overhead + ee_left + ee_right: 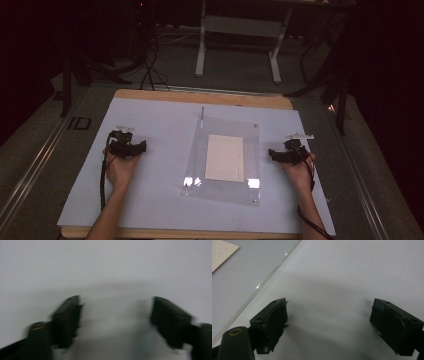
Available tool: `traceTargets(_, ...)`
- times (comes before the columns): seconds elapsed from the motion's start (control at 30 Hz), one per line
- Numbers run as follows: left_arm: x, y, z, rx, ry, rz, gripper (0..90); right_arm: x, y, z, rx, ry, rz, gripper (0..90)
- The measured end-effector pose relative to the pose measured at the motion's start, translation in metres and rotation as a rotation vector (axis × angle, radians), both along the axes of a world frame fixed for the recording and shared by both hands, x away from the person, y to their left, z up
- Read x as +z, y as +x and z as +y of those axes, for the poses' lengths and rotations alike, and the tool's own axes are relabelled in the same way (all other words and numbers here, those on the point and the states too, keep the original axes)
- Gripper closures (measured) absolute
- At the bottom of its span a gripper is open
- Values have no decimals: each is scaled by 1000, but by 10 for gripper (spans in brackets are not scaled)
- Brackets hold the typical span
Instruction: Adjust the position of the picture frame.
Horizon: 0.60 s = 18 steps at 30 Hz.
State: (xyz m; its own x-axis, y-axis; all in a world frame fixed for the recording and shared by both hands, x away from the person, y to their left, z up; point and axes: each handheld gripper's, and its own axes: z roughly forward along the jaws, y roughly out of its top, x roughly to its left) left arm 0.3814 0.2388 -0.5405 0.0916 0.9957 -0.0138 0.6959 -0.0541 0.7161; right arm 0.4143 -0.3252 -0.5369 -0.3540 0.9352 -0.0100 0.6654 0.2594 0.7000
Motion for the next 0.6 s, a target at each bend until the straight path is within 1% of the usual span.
traceTargets(0.03, 0, 0, 0, 0, 0, 0, 389, 0, 0, 0, 0, 0, 0, 142)
traceTargets(0.07, 1, -3, 3, 9, -19, -8, 428, 0, 0, 0, -1, 1, -1, 150)
traceTargets(0.1, 1, -3, 3, 9, -19, -8, 465, 0, 0, 0, -1, 1, -1, 150)
traceTargets(0.13, 4, -6, 7, -9, -49, -24, 474, 1, -2, 1, 5, 2, -3, 181)
traceTargets(0.17, 4, -6, 7, -9, -49, -24, 473, 1, -2, 1, 5, 2, -3, 181)
traceTargets(0.2, 8, -10, 8, -20, -51, -43, 470, 2, -3, 1, 21, 3, -5, 229)
traceTargets(0.23, 8, -10, 8, -20, -51, -43, 466, 2, -3, 1, 21, 3, -5, 229)
traceTargets(0.27, 10, -12, 9, -41, -60, -46, 460, 3, -5, 1, 24, 5, -14, 296)
traceTargets(0.3, 10, -12, 9, -41, -60, -46, 450, 3, -5, 1, 24, 5, -14, 296)
traceTargets(0.33, 11, -14, 8, -62, -64, -43, 451, 3, -6, 1, 40, 7, -22, 351)
traceTargets(0.37, 11, -14, 8, -62, -64, -43, 451, 3, -6, 1, 40, 7, -22, 351)
traceTargets(0.4, 12, -15, 6, -81, -56, -39, 452, 5, -7, 1, 45, 5, -38, 408)
traceTargets(0.43, 12, -15, 6, -81, -56, -39, 453, 5, -7, 1, 45, 5, -38, 408)
traceTargets(0.47, 13, -18, 4, -110, -49, -43, 453, 8, -9, 2, 55, 4, -56, 434)
traceTargets(0.5, 13, -18, 4, -110, -49, -43, 454, 8, -9, 2, 55, 4, -56, 434)
traceTargets(0.53, 16, -21, 0, -140, -47, -58, 459, 10, -10, 3, 62, -4, -70, 456)
traceTargets(0.57, 16, -21, 0, -140, -47, -58, 462, 11, -11, 4, 65, -7, -76, 464)
traceTargets(0.6, 18, -26, -4, -175, -39, -77, 462, 12, -12, 4, 73, -6, -82, 470)
